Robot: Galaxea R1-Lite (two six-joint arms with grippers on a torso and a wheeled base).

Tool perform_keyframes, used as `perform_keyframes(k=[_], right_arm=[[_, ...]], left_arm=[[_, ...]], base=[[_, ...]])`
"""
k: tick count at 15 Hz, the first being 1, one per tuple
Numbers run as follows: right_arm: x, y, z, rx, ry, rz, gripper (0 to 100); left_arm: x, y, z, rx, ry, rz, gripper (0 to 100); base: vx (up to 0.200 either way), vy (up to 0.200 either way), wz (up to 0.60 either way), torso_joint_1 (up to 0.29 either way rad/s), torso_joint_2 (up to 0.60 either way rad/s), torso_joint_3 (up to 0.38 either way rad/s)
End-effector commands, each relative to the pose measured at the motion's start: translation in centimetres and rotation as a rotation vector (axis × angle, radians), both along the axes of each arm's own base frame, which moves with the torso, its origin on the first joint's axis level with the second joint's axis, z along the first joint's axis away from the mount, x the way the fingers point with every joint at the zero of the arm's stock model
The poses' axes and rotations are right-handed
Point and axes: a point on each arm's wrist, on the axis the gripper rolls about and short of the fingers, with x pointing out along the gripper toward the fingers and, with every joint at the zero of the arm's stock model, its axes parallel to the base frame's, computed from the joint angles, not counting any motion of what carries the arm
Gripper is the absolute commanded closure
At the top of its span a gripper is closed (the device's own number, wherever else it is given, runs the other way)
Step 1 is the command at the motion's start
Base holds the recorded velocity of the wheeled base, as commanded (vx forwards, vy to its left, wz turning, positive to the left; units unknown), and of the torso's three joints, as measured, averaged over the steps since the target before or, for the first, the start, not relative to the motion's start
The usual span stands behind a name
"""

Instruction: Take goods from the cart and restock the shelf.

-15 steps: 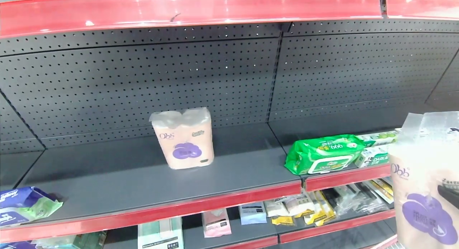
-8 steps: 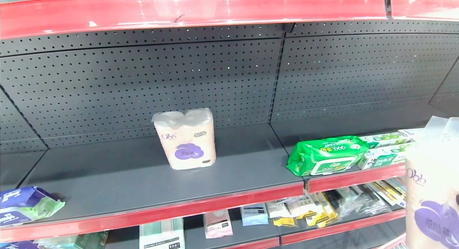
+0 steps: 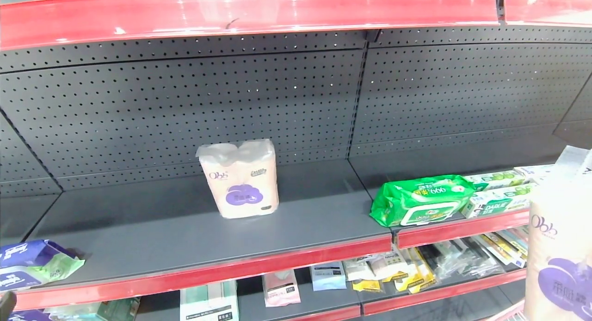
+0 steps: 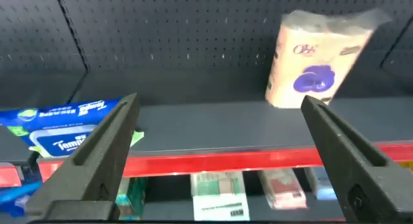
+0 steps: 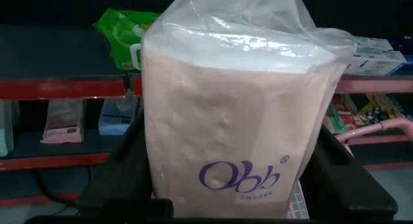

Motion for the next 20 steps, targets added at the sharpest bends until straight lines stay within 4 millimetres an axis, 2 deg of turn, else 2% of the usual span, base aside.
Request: perform_keyframes(k=[1, 3, 4, 5, 6, 8, 12, 16, 20], right_arm=[[-0.1, -0.1, 0.0, -0.007, 0.000, -0.035, 100], [0.0, -0.1, 0.3, -0.010, -0.004, -0.039, 100], [0.1, -0.1, 0.2, -0.010, 0.001, -0.034, 100], [0.1, -0.1, 0.2, -0.010, 0.002, -0.034, 100], [0.2, -0.1, 0.2, -0.009, 0.007, -0.034, 100], [0.2, -0.1, 0.4, -0.010, 0.001, -0.034, 100], [0.7, -0.1, 0.9, -0.012, 0.004, -0.046, 100], [1.3, -0.2, 1.9, -0.012, -0.002, -0.052, 100], [1.4, -0.2, 1.8, -0.013, 0.011, -0.057, 100]], left_arm=[[12.0, 2.2, 3.1, 0.016, 0.277, 0.021, 0], [15.0, 2.6, 1.6, 0.042, 0.317, -0.031, 0], [16.9, 2.7, 0.6, 0.033, 0.325, -0.199, 0], [17.4, 2.7, 0.5, 0.040, 0.325, -0.275, 0], [18.9, 3.2, -0.4, 0.062, 0.343, -0.457, 0], [21.9, 4.5, -1.9, 0.102, 0.348, -0.621, 0], [28.4, 5.9, -2.2, 0.191, 0.191, -0.891, 0], [30.7, 5.1, -3.5, 0.178, 0.173, -0.998, 0], [33.8, 4.5, -4.8, 0.225, 0.138, -1.038, 0]], base=[[0.000, 0.000, 0.00, 0.000, 0.00, 0.000], [0.000, 0.000, 0.00, 0.000, 0.00, 0.000], [0.000, 0.000, 0.00, 0.000, 0.00, 0.000], [0.000, 0.000, 0.00, 0.000, 0.00, 0.000], [0.000, 0.000, 0.00, 0.000, 0.00, 0.000], [0.000, 0.000, 0.00, 0.000, 0.00, 0.000], [0.000, 0.000, 0.00, 0.000, 0.00, 0.000], [0.000, 0.000, 0.00, 0.000, 0.00, 0.000], [0.000, 0.000, 0.00, 0.000, 0.00, 0.000]])
